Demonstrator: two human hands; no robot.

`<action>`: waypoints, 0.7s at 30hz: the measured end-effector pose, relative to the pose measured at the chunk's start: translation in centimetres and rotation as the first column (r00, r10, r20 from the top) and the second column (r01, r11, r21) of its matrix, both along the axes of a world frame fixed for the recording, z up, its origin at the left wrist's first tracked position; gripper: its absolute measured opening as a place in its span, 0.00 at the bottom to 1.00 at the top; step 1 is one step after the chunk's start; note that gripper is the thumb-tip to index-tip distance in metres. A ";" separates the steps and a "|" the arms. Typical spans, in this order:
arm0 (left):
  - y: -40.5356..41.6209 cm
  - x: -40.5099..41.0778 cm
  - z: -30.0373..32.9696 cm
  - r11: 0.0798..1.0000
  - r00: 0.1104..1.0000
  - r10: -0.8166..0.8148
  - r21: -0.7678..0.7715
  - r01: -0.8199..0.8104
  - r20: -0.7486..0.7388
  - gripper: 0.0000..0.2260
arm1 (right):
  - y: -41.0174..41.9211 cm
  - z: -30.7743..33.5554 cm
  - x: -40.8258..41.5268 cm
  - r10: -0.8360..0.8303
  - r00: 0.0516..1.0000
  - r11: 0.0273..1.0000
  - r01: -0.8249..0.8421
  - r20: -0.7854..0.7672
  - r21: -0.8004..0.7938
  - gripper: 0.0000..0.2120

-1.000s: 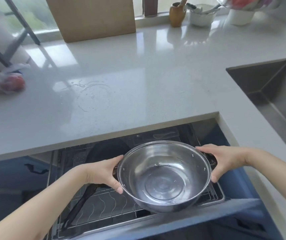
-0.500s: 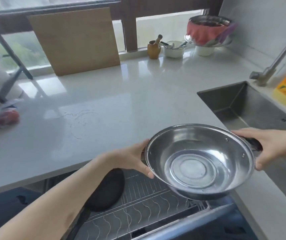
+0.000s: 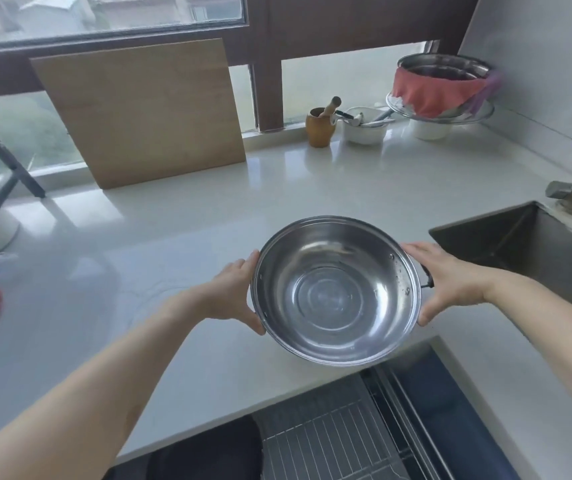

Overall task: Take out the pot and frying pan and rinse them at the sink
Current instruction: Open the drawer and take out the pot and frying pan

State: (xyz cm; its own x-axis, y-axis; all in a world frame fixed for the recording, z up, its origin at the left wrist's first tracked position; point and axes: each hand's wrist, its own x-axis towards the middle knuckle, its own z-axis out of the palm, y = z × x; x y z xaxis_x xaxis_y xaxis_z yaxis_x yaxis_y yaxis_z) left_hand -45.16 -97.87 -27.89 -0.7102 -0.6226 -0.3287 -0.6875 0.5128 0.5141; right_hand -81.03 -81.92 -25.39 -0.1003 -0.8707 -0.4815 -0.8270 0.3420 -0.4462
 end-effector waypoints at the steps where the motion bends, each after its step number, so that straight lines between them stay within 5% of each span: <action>1: -0.8 0.0 -0.2 1.000 1.000 0.005 -0.010 -0.005 0.007 0.49 | -1.0 -0.4 0.0 0.000 1.000 1.000 0.000 0.007 0.001 0.71; 10: -4.9 -0.1 -0.7 0.999 0.996 0.034 0.028 -0.037 0.086 0.51 | -6.0 -1.7 -0.4 0.016 1.000 0.996 -0.016 0.003 0.088 0.80; 16: -4.5 0.2 -0.1 0.997 0.991 0.078 -0.016 -0.076 0.111 0.54 | -5.9 -2.4 -0.7 0.060 0.994 0.996 -0.053 -0.096 0.076 0.76; 19: -2.9 1.8 0.0 0.985 0.987 0.149 -0.092 -0.143 0.057 0.57 | -4.7 -1.8 -0.4 0.041 0.964 0.996 -0.059 -0.261 -0.063 0.69; 21: -0.8 3.3 0.6 0.972 0.980 0.194 -0.131 -0.197 -0.029 0.55 | -3.1 -0.4 0.9 -0.013 0.974 0.973 -0.040 -0.227 -0.229 0.63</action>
State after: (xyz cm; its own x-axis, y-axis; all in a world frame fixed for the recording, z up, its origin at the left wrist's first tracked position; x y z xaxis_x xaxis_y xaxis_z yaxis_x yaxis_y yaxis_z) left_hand -41.83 -98.64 -27.31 -0.5749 -0.7872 -0.2232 -0.7733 0.4337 0.4625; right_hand -80.11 -85.03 -25.79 -0.1707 -0.9571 -0.2341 -0.9187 0.2404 -0.3132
